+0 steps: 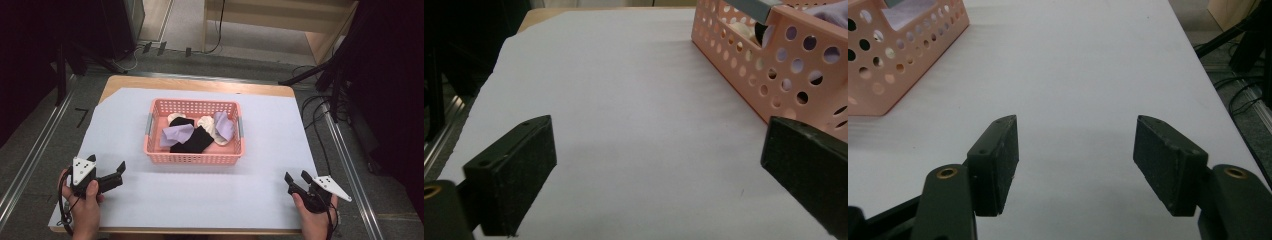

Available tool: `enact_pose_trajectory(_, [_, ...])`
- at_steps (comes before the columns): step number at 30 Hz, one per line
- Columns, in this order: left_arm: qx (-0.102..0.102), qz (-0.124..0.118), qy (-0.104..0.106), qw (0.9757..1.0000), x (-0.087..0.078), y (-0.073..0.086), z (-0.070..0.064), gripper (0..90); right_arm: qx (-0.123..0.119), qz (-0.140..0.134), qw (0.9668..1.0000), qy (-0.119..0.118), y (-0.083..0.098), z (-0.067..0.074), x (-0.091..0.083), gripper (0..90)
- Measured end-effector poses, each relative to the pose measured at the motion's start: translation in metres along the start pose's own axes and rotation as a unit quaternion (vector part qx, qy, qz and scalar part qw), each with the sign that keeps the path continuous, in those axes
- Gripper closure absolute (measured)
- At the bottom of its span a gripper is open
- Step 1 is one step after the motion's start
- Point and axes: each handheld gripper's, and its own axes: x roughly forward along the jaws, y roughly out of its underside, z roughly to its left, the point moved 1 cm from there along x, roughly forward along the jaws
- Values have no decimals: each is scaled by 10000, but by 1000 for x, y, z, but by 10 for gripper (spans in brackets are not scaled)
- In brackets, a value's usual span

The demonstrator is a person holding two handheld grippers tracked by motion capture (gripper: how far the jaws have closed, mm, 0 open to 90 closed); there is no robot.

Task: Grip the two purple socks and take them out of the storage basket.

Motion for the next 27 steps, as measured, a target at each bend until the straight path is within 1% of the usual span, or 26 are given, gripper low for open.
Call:
enact_pose_trajectory(2, [-12,9,4,10000,0,0,0,17,18,-18,10000,52,0,0,0,358])
enact_pose_trajectory(5, [-9,6,-8,10000,0,0,0,17,175,-84,9998,100,0,-2,-2,372])
enact_pose_trajectory(6, [-16,1,-9,10000,0,0,-1,17,175,-84,9998,100,0,-2,-2,372])
enact_pose_trajectory(7, [19,1,-10,10000,0,0,-1,17,126,-166,9997,110,0,-3,-2,381])
enact_pose_trajectory(9, [108,8,-35,9999,1,0,-3,17,81,-156,9998,117,-1,-1,-3,378])
enact_pose_trajectory(10, [196,34,-67,9998,1,0,-4,17,93,-221,9996,172,-1,4,-3,365])
enact_pose_trajectory(11, [196,34,-67,9998,1,0,-4,17,93,-221,9996,172,-1,4,-3,365])
enact_pose_trajectory(12, [256,45,-82,9996,1,0,-6,17,68,-287,9994,161,-4,9,-4,362])
enact_pose_trajectory(13, [256,45,-82,9996,1,0,-6,17,68,-287,9994,161,-4,9,-4,362])
enact_pose_trajectory(14, [291,13,-99,9995,1,0,-7,17,30,-347,9992,177,-8,15,-5,358])
enact_pose_trajectory(15, [291,13,-99,9995,1,0,-7,17,30,-347,9992,177,-8,15,-5,358])
enact_pose_trajectory(16, [304,25,-99,9995,1,0,-7,17,18,-388,9991,164,-12,21,-5,357])
enact_pose_trajectory(18, [307,29,-94,9995,1,0,-7,17,8,-437,9990,125,-16,26,-6,356])
enact_pose_trajectory(20, [302,19,-88,9995,1,0,-6,17,-3,-446,9989,131,-18,29,-7,356])
enact_pose_trajectory(21, [294,27,-87,9995,0,0,-6,17,-32,-475,9988,125,-22,34,-8,356])
enact_pose_trajectory(23, [276,14,-76,9996,1,0,-6,17,14,-494,9987,134,-24,36,-9,357])
enact_pose_trajectory(24, [265,20,-73,9996,1,0,-6,17,113,-516,9985,117,-30,41,-12,363])
enact_pose_trajectory(26, [257,29,-70,9996,1,0,-6,17,127,-491,9987,65,-37,46,-13,361])
enact_pose_trajectory(27, [257,29,-70,9996,1,0,-6,17,127,-491,9987,65,-37,46,-13,361])
